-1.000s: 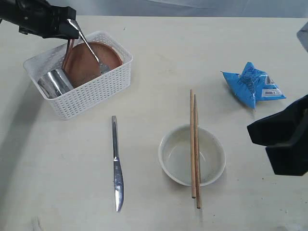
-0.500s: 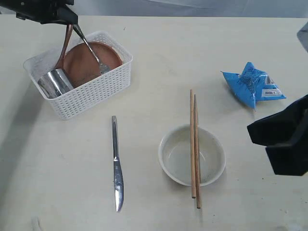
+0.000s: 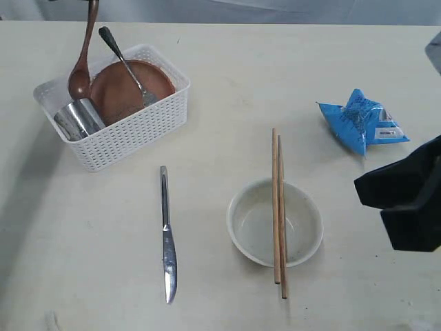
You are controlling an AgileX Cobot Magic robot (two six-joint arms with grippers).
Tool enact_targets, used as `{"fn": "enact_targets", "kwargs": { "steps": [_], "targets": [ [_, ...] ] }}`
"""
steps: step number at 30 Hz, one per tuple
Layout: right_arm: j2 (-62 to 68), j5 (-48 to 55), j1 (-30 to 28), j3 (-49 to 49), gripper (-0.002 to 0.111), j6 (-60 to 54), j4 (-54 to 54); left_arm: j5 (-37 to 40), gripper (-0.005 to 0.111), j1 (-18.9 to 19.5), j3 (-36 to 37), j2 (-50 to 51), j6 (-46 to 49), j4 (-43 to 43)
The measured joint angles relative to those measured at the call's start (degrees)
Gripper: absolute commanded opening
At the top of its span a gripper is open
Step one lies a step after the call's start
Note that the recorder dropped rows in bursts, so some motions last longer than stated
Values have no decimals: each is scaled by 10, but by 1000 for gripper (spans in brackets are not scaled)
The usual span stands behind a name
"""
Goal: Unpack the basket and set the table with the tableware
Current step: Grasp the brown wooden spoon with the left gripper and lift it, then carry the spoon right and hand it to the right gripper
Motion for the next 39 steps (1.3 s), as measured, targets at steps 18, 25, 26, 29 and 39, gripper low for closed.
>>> {"fn": "enact_targets", "kwargs": {
  "steps": [18, 25, 26, 29, 39],
  "targets": [
    [-1, -30, 0, 0, 0, 0, 0, 53, 0, 14, -1, -112, -55, 3],
    [-1, -105, 0, 0, 0, 6, 0, 98, 0, 19, 11, -179, -73, -26],
    [-1, -113, 0, 0, 0, 6, 0, 101, 0, 19, 21, -189, -74, -34],
    [-1, -138, 0, 0, 0, 8, 8, 101, 0, 12, 63, -228, -74, -58],
    [43, -210, 0, 0, 11, -37, 132, 81, 0, -111, 269, -316, 32, -244]
  ]
}}
